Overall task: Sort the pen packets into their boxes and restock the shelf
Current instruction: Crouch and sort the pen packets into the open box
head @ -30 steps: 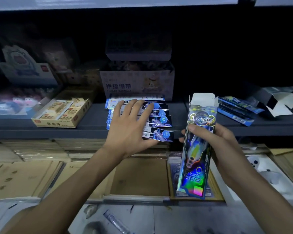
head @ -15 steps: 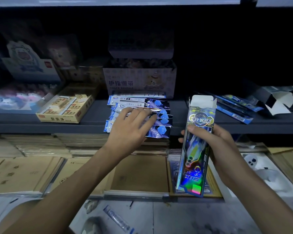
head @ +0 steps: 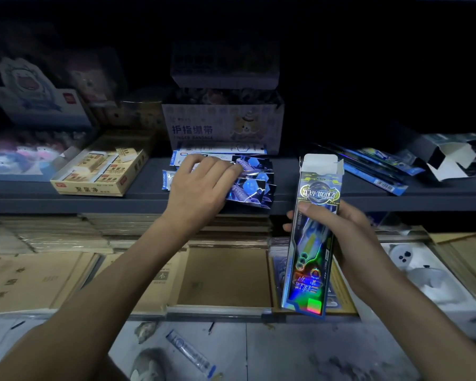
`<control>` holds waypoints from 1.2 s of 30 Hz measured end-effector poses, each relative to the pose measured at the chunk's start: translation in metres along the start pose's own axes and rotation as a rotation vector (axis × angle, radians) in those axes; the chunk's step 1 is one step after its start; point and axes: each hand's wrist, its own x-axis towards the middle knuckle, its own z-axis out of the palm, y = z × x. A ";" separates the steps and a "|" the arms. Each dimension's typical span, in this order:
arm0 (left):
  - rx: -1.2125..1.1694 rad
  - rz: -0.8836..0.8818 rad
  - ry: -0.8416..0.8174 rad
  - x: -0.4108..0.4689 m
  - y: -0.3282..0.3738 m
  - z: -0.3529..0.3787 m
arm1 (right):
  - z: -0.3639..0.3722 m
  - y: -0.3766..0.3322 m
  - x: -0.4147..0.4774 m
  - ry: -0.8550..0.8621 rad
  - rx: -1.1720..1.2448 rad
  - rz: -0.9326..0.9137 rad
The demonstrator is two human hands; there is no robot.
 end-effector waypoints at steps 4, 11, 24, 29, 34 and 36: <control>-0.022 -0.009 0.043 0.005 -0.006 0.002 | 0.003 0.004 -0.001 -0.031 0.071 0.036; -0.096 -0.058 0.060 0.003 -0.006 0.010 | 0.018 0.016 -0.003 -0.166 0.314 0.200; -0.143 -0.177 0.152 0.011 -0.013 -0.006 | 0.049 0.002 0.005 -0.234 0.607 0.248; -0.235 -0.291 0.287 0.012 -0.011 -0.045 | 0.053 -0.002 0.009 -0.228 0.620 0.257; -0.322 -0.102 0.175 -0.027 0.009 -0.088 | 0.056 0.000 0.013 -0.247 0.588 0.273; -0.341 -0.003 0.027 -0.055 0.020 -0.094 | 0.056 0.000 0.014 -0.231 0.556 0.271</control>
